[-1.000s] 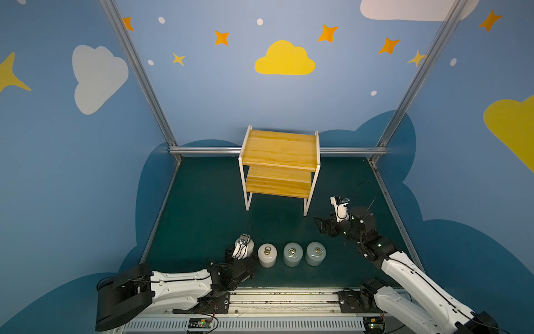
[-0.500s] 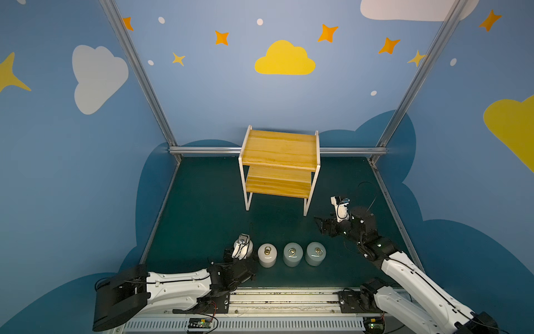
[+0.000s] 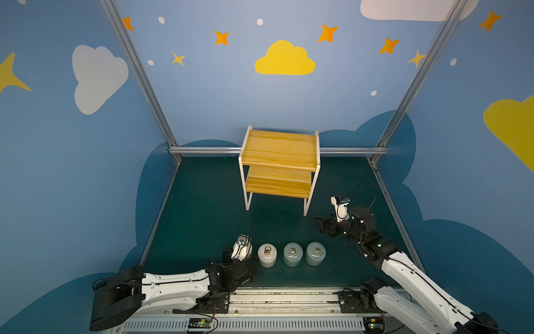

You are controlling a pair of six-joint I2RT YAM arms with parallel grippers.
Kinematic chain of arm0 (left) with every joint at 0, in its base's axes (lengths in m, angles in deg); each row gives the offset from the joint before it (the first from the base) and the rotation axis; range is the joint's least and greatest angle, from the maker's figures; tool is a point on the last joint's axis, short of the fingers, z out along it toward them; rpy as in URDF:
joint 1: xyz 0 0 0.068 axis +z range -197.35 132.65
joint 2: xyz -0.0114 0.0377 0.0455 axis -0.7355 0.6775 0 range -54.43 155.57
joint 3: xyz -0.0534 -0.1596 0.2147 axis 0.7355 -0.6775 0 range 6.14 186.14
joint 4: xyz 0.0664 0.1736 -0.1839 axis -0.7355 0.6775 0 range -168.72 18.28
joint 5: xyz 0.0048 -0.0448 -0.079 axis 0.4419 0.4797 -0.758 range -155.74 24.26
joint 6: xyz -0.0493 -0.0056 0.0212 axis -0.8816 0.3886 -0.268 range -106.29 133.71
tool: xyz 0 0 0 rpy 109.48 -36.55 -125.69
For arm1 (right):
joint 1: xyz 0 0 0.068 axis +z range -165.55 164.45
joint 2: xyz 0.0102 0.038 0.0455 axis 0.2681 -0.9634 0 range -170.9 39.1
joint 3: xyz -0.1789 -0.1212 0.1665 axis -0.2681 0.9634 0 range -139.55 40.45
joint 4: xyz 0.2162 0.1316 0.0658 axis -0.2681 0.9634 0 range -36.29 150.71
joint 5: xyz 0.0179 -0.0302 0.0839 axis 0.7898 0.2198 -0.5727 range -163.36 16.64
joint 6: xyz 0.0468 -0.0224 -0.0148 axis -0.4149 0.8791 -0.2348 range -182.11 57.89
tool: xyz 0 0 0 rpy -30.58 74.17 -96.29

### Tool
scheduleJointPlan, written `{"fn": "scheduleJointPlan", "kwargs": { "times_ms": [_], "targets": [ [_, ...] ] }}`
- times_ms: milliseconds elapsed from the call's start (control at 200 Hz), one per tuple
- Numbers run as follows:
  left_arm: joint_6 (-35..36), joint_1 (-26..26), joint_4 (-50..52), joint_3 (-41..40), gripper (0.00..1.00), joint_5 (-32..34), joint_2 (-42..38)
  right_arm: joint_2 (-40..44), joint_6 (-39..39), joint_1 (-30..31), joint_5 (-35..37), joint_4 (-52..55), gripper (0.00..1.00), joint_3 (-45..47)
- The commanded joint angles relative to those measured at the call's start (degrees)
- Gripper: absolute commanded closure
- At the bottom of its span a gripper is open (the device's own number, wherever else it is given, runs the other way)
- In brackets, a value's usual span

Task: Remove the tea canisters from the shelf
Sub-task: Place the tea canister at the center of the board.

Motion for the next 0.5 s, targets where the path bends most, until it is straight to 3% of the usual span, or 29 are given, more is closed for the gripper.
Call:
{"fn": "scheduleJointPlan", "kwargs": {
  "times_ms": [0, 496],
  "targets": [
    [-1.8, -0.7, 2.2, 1.5, 0.07, 1.0, 0.4, 0.9, 0.3, -0.2, -0.5, -0.6, 0.11, 0.7],
    [-4.7, -3.5, 8.4, 3.1, 0.05, 3.0, -1.2, 1.3, 0.4, -0.2, -0.4, -0.5, 0.11, 0.8]
  ]
}}
